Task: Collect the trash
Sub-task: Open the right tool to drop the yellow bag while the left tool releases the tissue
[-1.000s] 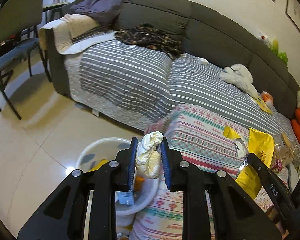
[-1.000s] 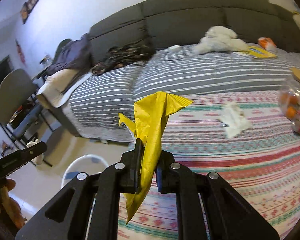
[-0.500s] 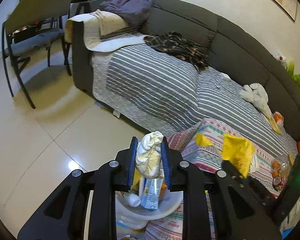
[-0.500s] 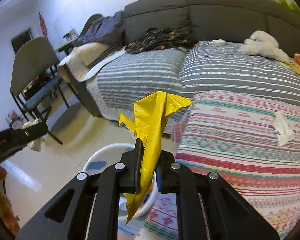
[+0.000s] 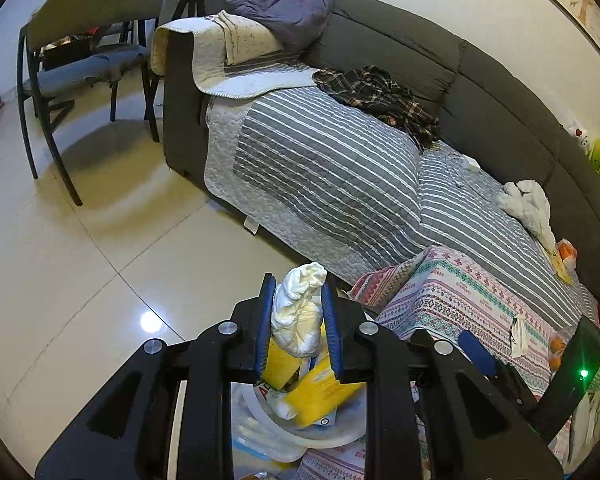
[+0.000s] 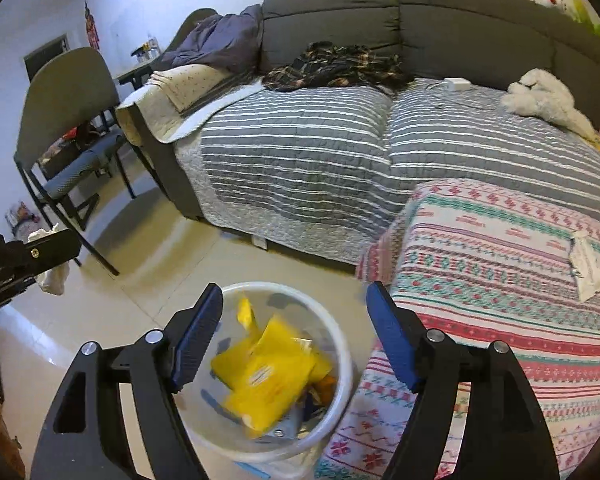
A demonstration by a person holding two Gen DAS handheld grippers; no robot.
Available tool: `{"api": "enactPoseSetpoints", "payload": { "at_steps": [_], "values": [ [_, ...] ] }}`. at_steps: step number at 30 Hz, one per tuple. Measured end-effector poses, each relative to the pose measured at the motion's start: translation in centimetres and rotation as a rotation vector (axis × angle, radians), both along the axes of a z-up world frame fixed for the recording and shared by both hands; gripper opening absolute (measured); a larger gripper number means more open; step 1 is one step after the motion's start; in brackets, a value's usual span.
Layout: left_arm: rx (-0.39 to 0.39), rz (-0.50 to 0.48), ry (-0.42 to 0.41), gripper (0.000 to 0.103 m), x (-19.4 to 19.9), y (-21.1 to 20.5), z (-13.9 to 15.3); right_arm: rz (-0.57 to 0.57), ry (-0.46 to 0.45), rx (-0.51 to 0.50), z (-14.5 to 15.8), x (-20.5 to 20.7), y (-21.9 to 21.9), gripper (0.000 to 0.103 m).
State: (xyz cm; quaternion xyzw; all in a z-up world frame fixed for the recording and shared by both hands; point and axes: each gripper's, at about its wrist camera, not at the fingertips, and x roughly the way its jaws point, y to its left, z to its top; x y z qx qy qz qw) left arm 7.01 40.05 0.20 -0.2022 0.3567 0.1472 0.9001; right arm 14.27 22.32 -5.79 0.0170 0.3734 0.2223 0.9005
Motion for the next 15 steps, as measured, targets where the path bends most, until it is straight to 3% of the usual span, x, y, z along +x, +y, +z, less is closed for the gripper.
{"api": "enactPoseSetpoints", "payload": {
  "at_steps": [4, 15],
  "values": [
    [0.0, -0.011, 0.013, 0.023, 0.6, -0.3, -0.4, -0.035, -0.007, -0.01, 0.2, 0.2, -1.1, 0.08],
    [-0.005, -0.01, 0.051, 0.027, 1.7, -1.0, -1.2, -0.125, 0.022, -0.02, 0.0, 0.6, -5.1, 0.082]
  ]
}}
